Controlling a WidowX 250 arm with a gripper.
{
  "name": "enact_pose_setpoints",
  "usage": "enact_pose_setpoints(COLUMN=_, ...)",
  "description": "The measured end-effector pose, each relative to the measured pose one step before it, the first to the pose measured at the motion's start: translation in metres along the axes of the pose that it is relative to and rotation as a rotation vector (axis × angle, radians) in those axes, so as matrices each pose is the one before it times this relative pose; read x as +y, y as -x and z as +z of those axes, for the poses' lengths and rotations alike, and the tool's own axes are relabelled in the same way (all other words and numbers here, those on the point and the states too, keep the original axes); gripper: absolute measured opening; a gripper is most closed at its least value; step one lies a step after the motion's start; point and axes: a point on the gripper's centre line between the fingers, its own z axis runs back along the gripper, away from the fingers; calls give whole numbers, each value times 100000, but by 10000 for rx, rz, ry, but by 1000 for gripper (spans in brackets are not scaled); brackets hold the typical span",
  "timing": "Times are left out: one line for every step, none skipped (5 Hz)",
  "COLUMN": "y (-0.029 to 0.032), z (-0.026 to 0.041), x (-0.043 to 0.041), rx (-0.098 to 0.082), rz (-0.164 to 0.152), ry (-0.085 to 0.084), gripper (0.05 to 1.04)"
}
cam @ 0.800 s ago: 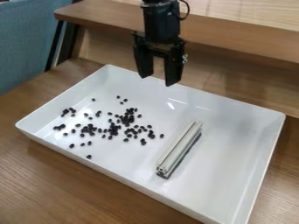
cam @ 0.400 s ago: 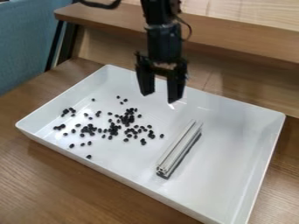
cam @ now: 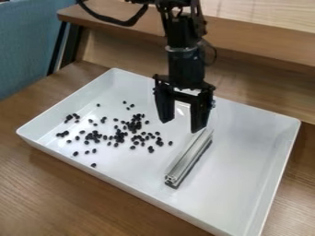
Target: Sweep into pile
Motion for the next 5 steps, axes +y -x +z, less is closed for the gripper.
enact_pose_setpoints(y=188, z=-784, x=-806, rx=5, rz=286, ry=-391, gripper=1000)
enact_pose_setpoints(y=35, z=-692, x=512, rx=-36, rz=457, ry=-417, gripper=1000)
enact_pose_setpoints(y=-18, z=-1748, x=523, rx=363, rz=327, ry=-284, gripper=1000)
enact_pose_setpoints(y=-316, z=-847, x=83, rx=0, rz=43, ry=-32, gripper=1000)
enact_pose_setpoints(y=18, z=-1111, x=-146, rx=230, rz=80, ry=79, gripper=1000)
